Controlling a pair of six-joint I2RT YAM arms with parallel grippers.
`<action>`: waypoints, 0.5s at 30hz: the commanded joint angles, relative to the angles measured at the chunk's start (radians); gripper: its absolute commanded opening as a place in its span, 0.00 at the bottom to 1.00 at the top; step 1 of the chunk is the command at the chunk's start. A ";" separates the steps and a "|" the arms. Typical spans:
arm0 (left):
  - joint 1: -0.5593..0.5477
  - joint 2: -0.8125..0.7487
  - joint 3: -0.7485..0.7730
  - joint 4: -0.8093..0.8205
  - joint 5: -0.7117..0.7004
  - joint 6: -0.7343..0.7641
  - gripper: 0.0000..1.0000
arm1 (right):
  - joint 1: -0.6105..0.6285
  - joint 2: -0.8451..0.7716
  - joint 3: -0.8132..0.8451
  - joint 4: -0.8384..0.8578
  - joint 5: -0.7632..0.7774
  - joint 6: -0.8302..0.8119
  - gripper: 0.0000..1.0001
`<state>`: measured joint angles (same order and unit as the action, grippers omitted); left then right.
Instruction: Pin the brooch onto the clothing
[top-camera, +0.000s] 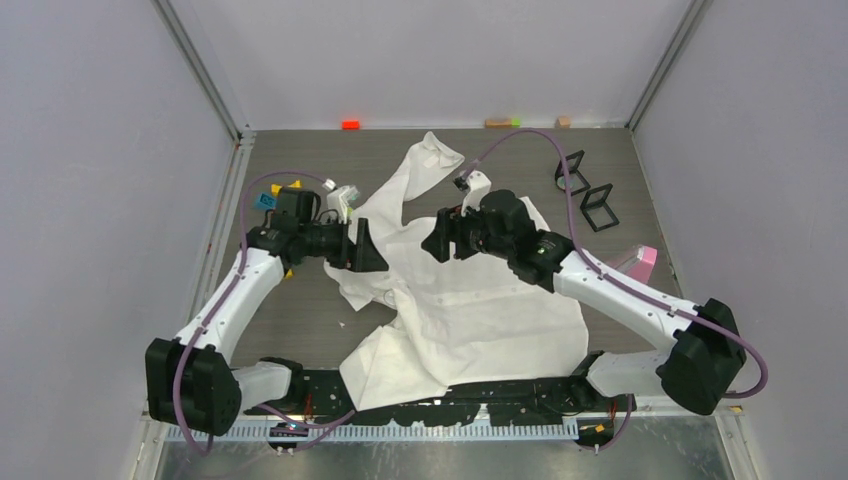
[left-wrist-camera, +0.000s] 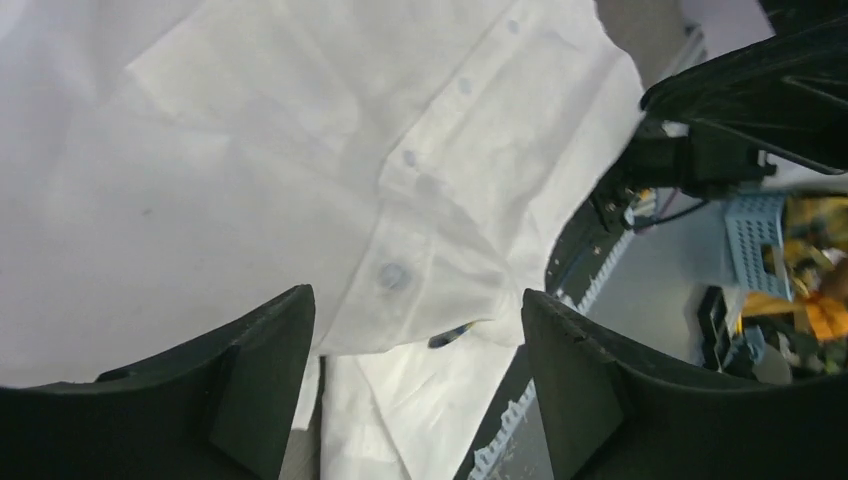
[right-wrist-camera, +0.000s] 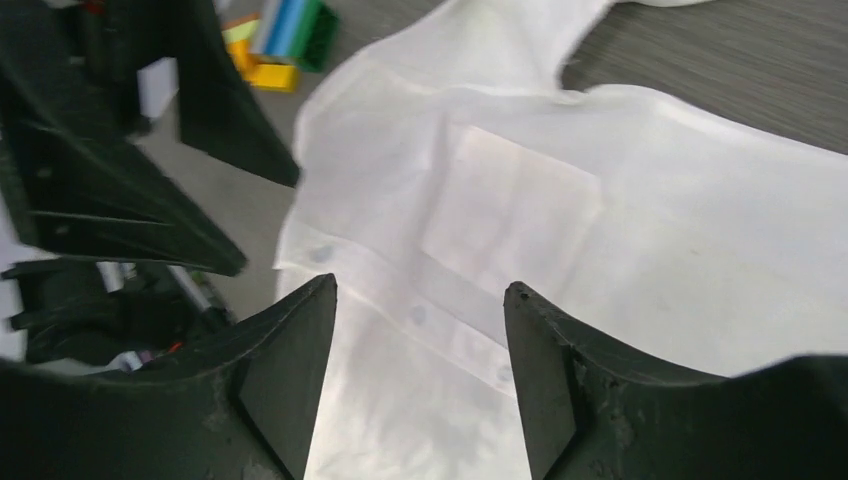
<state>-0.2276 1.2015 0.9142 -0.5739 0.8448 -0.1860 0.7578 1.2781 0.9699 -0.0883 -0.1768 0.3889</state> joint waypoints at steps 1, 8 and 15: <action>0.041 -0.089 0.034 -0.035 -0.283 0.017 0.82 | -0.017 -0.063 0.067 -0.176 0.326 -0.054 0.70; 0.057 -0.108 0.138 -0.040 -0.414 -0.009 0.90 | -0.256 -0.009 0.123 -0.373 0.462 -0.093 0.75; 0.071 -0.057 0.169 -0.024 -0.512 0.005 0.90 | -0.480 0.246 0.239 -0.381 0.520 -0.236 0.74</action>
<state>-0.1730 1.1259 1.0687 -0.6102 0.4175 -0.1852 0.3660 1.4002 1.1213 -0.4393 0.2703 0.2584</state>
